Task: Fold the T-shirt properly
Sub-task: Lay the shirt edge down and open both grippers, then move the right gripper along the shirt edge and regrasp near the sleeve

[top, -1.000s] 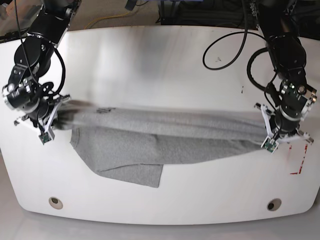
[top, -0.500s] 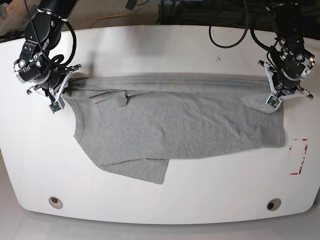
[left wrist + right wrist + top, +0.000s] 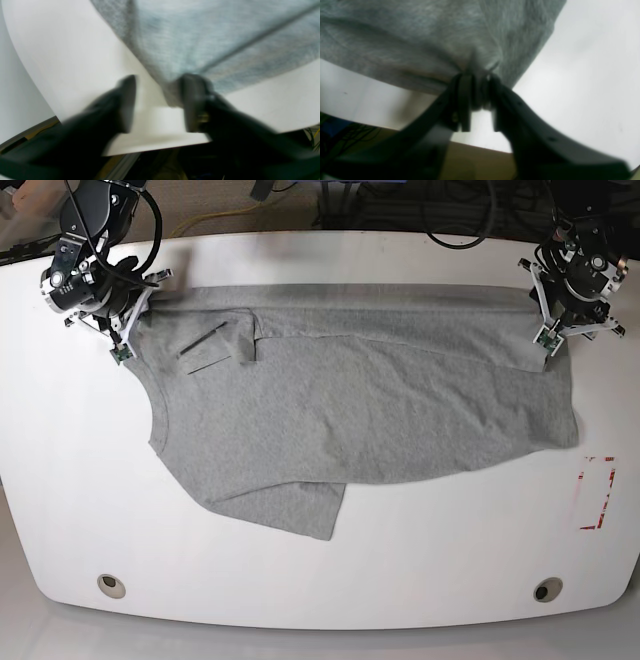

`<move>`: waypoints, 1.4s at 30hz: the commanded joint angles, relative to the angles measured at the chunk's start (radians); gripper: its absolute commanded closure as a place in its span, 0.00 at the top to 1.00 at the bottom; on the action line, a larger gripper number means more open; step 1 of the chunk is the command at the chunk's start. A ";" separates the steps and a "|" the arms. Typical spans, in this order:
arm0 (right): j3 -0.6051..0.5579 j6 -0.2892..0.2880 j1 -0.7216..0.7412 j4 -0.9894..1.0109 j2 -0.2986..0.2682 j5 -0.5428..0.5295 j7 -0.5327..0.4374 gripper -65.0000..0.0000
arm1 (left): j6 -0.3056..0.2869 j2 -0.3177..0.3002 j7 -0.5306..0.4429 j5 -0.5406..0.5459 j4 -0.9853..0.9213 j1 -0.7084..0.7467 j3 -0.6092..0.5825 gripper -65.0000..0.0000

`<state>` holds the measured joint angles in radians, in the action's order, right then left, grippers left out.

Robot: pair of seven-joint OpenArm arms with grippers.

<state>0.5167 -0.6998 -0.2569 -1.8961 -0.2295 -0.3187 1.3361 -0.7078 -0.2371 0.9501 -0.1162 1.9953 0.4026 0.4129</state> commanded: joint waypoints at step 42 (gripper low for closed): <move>-0.120 0.002 0.291 0.269 -0.047 -0.280 0.000 0.70 | 0.010 0.112 -0.007 0.148 -0.084 -0.001 0.091 0.59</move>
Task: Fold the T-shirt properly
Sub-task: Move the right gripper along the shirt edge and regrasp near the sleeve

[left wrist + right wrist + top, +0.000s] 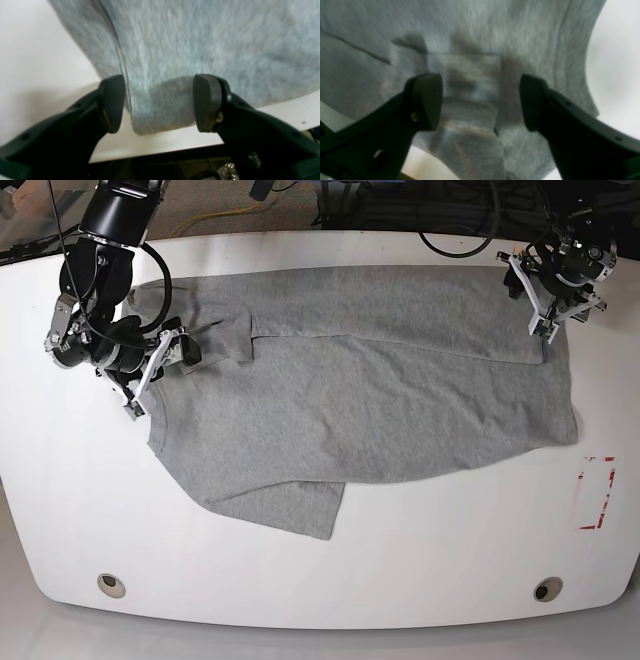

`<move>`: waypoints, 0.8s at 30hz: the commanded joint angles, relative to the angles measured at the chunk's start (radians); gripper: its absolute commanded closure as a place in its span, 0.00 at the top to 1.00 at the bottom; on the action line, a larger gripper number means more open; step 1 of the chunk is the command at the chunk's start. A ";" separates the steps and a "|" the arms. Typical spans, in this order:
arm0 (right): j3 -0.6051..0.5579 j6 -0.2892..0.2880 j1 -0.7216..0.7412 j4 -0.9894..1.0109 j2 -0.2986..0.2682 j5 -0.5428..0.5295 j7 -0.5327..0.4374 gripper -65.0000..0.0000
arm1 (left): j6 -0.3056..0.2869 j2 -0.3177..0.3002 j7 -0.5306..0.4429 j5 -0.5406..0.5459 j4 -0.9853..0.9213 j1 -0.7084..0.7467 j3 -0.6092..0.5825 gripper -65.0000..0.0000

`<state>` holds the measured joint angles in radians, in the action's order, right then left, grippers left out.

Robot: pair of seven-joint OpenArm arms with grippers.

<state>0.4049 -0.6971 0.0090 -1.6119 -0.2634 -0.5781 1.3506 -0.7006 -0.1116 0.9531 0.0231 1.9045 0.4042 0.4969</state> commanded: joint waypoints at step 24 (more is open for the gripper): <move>-0.097 -0.001 0.039 0.060 -0.012 0.168 -0.198 0.70 | 0.002 -0.017 -0.010 0.008 -0.020 -0.003 0.001 0.59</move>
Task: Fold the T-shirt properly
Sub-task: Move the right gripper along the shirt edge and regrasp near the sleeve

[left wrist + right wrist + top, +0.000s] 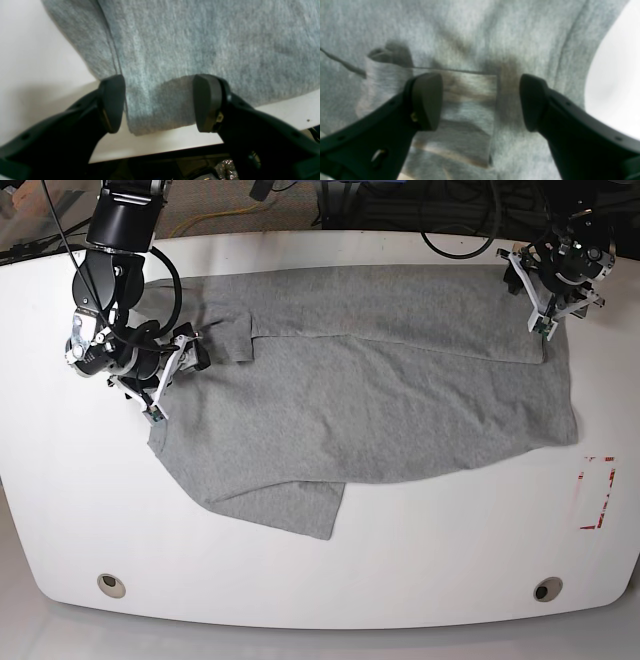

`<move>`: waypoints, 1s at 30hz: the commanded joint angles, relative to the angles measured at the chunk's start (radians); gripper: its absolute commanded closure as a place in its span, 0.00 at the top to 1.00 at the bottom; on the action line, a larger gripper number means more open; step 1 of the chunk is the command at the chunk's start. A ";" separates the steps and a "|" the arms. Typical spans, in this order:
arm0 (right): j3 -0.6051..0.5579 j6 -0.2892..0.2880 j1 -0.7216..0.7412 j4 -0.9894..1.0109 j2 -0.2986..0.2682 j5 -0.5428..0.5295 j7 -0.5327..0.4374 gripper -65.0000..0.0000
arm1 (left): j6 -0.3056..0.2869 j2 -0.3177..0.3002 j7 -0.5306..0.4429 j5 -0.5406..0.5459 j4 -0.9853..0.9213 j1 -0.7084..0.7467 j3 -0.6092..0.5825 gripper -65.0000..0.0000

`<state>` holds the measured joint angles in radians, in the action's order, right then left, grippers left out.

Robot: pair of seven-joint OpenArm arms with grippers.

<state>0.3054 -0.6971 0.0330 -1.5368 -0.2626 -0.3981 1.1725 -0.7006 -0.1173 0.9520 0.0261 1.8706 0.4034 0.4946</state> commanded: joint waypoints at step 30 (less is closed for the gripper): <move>0.001 -0.001 0.002 -0.017 0.015 -0.006 -0.024 0.17 | 0.002 -0.011 -0.009 0.005 0.014 -0.002 0.003 0.59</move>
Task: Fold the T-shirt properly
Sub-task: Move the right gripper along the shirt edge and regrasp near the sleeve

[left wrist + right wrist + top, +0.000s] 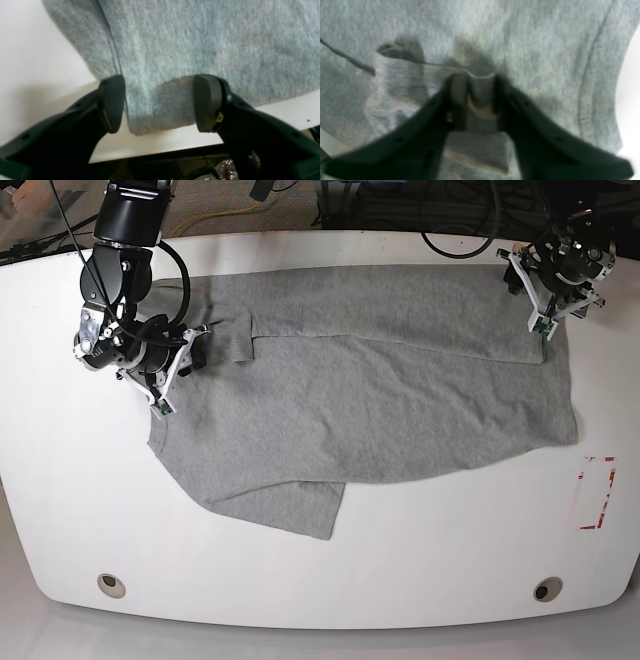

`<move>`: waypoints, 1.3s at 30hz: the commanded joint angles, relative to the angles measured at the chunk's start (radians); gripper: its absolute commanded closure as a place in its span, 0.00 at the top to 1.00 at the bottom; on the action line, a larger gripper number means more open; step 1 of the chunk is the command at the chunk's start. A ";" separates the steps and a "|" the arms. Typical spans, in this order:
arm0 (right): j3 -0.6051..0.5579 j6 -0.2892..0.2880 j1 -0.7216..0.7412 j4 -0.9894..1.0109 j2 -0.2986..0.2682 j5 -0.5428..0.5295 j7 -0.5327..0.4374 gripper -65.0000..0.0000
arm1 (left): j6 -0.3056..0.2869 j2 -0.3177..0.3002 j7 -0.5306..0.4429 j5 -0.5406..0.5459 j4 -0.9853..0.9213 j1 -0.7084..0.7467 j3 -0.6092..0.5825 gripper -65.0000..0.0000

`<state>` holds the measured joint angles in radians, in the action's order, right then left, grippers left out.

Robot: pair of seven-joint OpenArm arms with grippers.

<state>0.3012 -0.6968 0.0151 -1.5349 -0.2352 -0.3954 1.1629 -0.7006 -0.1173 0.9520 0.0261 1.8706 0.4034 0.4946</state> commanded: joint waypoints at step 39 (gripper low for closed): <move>0.005 -0.001 0.204 0.141 -0.022 -0.001 -0.122 0.00 | 0.002 -0.034 -0.009 0.005 -0.018 -0.002 0.008 0.59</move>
<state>0.3016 -0.6975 0.1841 -1.4220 -0.2440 -0.3908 1.0760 -0.7002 -0.1398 0.9482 0.0303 1.8420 0.3996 0.4973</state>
